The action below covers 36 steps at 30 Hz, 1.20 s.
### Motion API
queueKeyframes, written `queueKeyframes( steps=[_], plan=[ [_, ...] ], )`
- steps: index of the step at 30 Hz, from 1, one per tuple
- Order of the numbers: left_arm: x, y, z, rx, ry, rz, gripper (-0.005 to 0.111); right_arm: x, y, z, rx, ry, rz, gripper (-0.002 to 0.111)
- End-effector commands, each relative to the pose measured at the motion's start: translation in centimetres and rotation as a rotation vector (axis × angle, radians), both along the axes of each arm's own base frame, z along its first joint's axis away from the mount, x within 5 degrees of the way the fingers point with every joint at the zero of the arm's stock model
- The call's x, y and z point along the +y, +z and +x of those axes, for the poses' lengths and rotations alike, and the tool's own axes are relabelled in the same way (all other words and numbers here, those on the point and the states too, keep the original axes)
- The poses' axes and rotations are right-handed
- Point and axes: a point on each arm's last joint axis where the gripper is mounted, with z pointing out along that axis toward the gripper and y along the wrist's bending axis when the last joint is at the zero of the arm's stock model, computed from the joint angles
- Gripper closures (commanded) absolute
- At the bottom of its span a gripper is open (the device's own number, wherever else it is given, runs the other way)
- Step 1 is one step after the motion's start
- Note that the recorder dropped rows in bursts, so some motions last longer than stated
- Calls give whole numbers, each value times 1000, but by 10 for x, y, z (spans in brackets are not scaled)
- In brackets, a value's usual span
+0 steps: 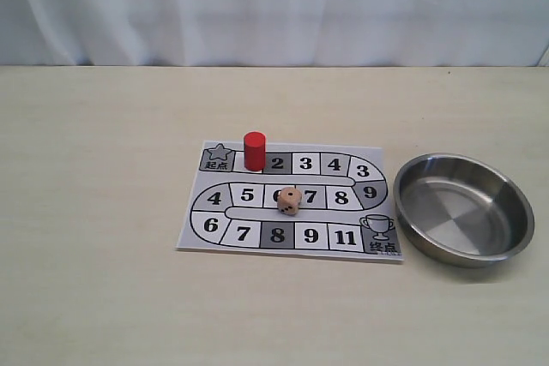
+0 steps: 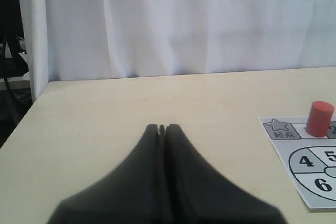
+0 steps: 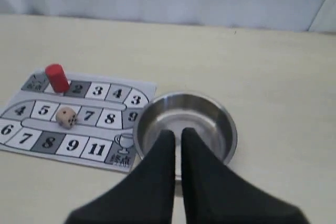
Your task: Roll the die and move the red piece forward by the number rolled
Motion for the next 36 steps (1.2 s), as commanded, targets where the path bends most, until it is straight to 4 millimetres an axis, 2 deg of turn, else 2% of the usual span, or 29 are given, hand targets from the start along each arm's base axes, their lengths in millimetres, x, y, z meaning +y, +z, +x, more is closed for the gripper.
queueKeyframes(
  steps=[1,2,4,7,11,13,15,19,21,23,30,36],
  plan=[
    [0,0,0,-9,0,1,107,0,4,-40,-197,-1,7,104],
    [0,0,0,-9,0,1,107,0,4,-53,-265,-1,7,104],
    [0,0,0,-9,0,1,107,0,4,-60,-359,-6,11,104],
    [0,0,0,-9,0,1,107,-1,-2,-49,-404,-14,15,104],
    [0,0,0,-9,0,1,107,-2,-23,-31,-407,-25,20,104],
    [0,0,0,-9,0,1,107,-3,-35,-17,-501,-42,27,104],
    [0,0,0,-9,0,1,107,-5,-57,-1,-593,-63,33,104],
    [0,0,0,-9,0,1,107,-6,-103,13,-554,-71,-6,104],
    [0,0,0,-9,0,1,107,-7,-115,16,-593,-70,-59,104],
    [0,0,0,-9,0,1,107,-6,-124,17,-492,-49,-117,104],
    [0,0,0,-9,0,1,107,-6,-135,17,-373,-38,-105,104],
    [0,0,0,-9,0,1,107,-5,-138,16,-343,-50,-49,104]
  ],
)
